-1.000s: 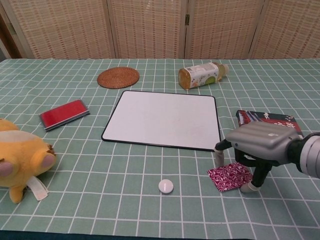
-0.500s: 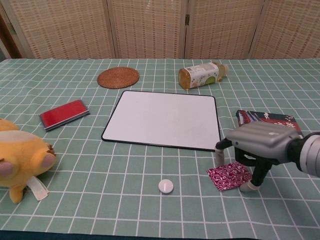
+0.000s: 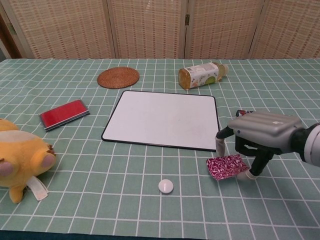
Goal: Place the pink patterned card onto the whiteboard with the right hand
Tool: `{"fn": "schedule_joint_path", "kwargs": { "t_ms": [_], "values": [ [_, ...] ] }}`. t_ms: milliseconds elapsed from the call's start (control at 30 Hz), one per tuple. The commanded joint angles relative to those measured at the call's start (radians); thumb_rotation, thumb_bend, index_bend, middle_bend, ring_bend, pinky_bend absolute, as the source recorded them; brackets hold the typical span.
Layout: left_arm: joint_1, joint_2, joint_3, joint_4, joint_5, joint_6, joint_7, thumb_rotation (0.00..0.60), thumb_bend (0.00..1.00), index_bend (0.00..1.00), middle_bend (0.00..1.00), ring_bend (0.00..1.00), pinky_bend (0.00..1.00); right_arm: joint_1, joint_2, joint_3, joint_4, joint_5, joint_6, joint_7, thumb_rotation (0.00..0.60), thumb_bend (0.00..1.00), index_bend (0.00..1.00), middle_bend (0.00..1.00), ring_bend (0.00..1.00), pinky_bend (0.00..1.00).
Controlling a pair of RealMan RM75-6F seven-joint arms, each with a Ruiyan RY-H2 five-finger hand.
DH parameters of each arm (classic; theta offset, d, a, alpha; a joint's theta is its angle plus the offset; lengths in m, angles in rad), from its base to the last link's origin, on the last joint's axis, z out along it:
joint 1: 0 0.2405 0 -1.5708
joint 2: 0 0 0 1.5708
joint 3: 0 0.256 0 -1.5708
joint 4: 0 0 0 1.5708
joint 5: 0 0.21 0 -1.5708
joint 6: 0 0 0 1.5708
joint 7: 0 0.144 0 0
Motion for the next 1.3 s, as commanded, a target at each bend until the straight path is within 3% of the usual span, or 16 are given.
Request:
{"fn": "schedule_joint_path", "kwargs": {
  "t_ms": [33,300,500,967,1133,1300],
  "values": [
    [0.0,0.001,-0.001,-0.002,0.002,0.002,0.0,0.6,0.28,0.01,0.01,0.01,0.0,0.017,0.018,0.042,-0.01,0.008,0.008,0.014,0.6,0.19,0.44,0.91,0.97,1.0],
    [0.0,0.005,-0.001,-0.01,0.007,0.004,0.004,0.6,0.28,0.01,0.01,0.01,0.0,0.118,0.007,0.152,0.048,0.119,-0.051,-0.017,0.6,0.19,0.44,0.9,0.97,1.0],
    [0.001,0.008,-0.001,-0.015,0.012,0.009,0.008,0.6,0.28,0.01,0.01,0.01,0.0,0.209,-0.058,0.187,0.152,0.228,-0.111,-0.066,0.6,0.19,0.44,0.9,0.97,1.0],
    [0.003,0.011,0.0,-0.006,0.023,0.017,-0.004,0.6,0.28,0.01,0.01,0.01,0.0,0.36,-0.192,0.206,0.352,0.433,-0.187,-0.116,0.6,0.17,0.36,0.89,0.97,1.0],
    [0.004,0.012,-0.002,-0.005,0.022,0.02,-0.011,0.6,0.28,0.01,0.01,0.01,0.0,0.382,-0.193,0.199,0.355,0.458,-0.189,-0.114,0.6,0.14,0.25,0.88,0.97,1.0],
    [0.004,0.013,-0.002,-0.006,0.021,0.018,-0.009,0.6,0.28,0.01,0.01,0.01,0.0,0.376,-0.166,0.195,0.3,0.424,-0.17,-0.083,0.6,0.14,0.23,0.88,0.97,1.0]
  ]
}}
